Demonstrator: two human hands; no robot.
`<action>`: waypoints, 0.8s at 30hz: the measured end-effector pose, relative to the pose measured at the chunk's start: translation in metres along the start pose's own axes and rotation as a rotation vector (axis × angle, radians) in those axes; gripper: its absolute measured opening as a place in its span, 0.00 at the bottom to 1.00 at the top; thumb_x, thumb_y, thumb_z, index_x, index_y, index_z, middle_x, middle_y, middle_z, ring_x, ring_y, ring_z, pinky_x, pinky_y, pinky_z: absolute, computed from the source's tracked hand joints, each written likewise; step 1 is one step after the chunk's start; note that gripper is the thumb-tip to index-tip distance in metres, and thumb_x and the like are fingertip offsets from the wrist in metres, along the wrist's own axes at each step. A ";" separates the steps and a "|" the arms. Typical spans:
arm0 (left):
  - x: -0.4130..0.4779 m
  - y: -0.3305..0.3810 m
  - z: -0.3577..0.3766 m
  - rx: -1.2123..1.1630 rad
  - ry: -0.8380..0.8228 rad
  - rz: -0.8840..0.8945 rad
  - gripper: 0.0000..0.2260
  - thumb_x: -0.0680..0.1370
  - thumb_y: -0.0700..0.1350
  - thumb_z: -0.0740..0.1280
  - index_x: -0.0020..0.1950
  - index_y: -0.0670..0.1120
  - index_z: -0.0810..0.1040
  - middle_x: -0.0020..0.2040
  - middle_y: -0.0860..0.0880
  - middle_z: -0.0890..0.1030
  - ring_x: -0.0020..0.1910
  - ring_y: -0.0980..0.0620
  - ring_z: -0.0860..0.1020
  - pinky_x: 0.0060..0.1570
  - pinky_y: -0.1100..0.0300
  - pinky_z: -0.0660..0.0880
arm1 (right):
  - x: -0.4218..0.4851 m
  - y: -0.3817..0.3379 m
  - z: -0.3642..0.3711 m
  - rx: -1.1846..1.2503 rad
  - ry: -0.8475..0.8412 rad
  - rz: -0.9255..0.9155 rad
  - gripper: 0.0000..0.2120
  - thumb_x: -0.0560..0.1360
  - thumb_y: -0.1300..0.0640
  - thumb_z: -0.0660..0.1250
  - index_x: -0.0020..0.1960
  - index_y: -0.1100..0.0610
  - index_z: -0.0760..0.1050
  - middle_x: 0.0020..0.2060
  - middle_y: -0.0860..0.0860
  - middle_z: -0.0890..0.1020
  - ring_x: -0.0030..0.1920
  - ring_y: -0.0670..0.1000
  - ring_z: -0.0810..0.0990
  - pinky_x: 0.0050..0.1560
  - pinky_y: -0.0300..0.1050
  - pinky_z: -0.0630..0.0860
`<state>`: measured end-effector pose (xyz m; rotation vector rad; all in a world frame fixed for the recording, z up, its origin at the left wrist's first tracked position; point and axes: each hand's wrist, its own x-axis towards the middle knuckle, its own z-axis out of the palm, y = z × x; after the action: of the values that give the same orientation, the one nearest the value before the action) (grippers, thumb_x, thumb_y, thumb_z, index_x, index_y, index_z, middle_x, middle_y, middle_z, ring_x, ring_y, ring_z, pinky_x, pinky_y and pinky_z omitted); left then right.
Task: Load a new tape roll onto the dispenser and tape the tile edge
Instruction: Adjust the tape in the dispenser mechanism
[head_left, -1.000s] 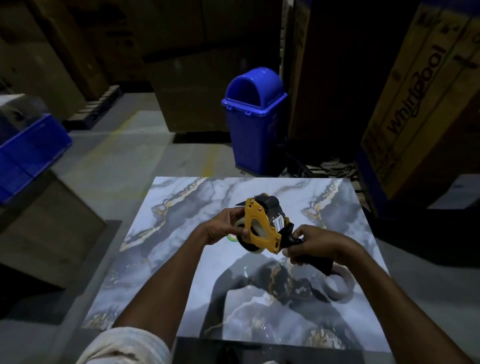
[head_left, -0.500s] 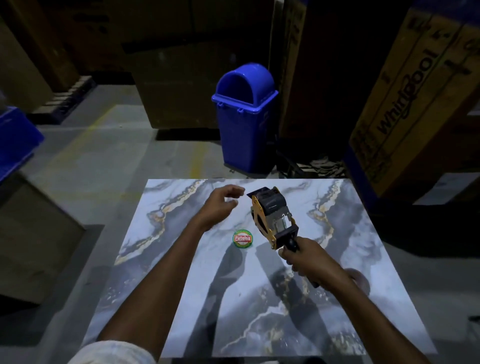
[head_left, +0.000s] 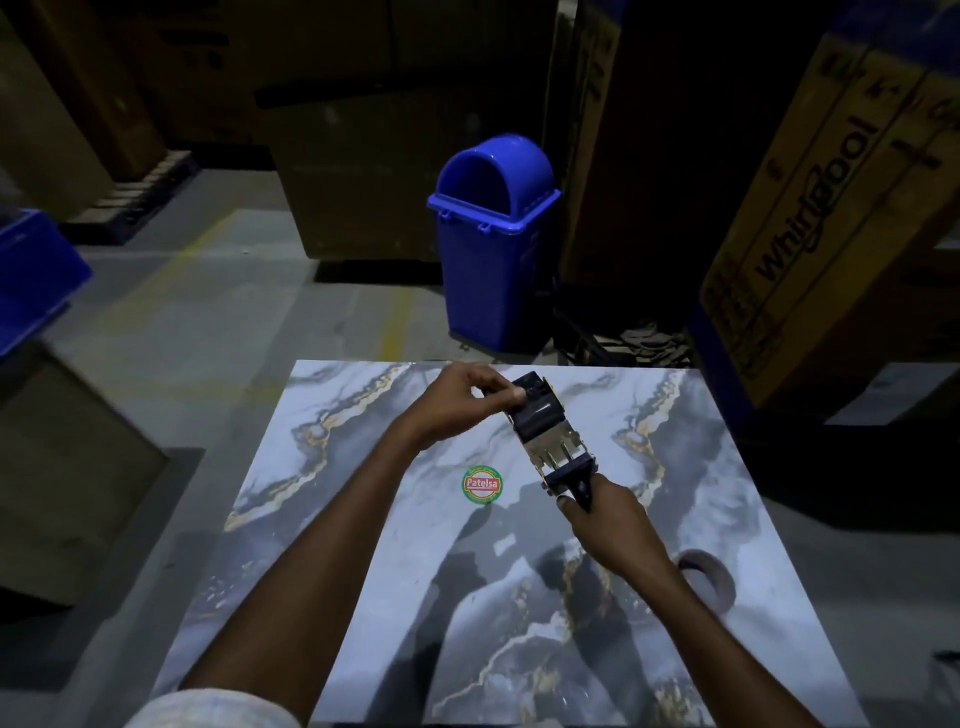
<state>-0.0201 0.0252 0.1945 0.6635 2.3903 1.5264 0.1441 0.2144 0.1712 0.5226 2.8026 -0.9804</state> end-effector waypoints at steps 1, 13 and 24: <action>0.001 0.002 0.001 0.015 -0.005 0.008 0.08 0.76 0.53 0.76 0.47 0.49 0.88 0.43 0.53 0.85 0.42 0.60 0.80 0.42 0.65 0.73 | 0.001 0.001 -0.001 -0.002 0.003 -0.004 0.07 0.79 0.51 0.66 0.50 0.55 0.72 0.39 0.48 0.76 0.41 0.52 0.74 0.42 0.42 0.67; 0.011 0.015 0.011 0.135 0.094 0.020 0.06 0.73 0.46 0.79 0.43 0.44 0.88 0.38 0.50 0.86 0.37 0.56 0.83 0.38 0.60 0.79 | 0.018 0.008 -0.001 0.011 -0.011 0.021 0.09 0.78 0.51 0.66 0.53 0.56 0.74 0.42 0.50 0.79 0.42 0.52 0.77 0.41 0.42 0.69; 0.015 0.004 0.013 0.121 0.077 -0.054 0.05 0.77 0.43 0.75 0.41 0.45 0.84 0.37 0.51 0.85 0.37 0.57 0.81 0.39 0.63 0.78 | 0.024 0.016 0.010 0.079 -0.013 0.043 0.12 0.77 0.49 0.68 0.55 0.57 0.73 0.45 0.51 0.81 0.44 0.53 0.77 0.43 0.43 0.70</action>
<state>-0.0265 0.0438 0.1932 0.5690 2.5524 1.4190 0.1274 0.2262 0.1486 0.5817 2.7380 -1.0855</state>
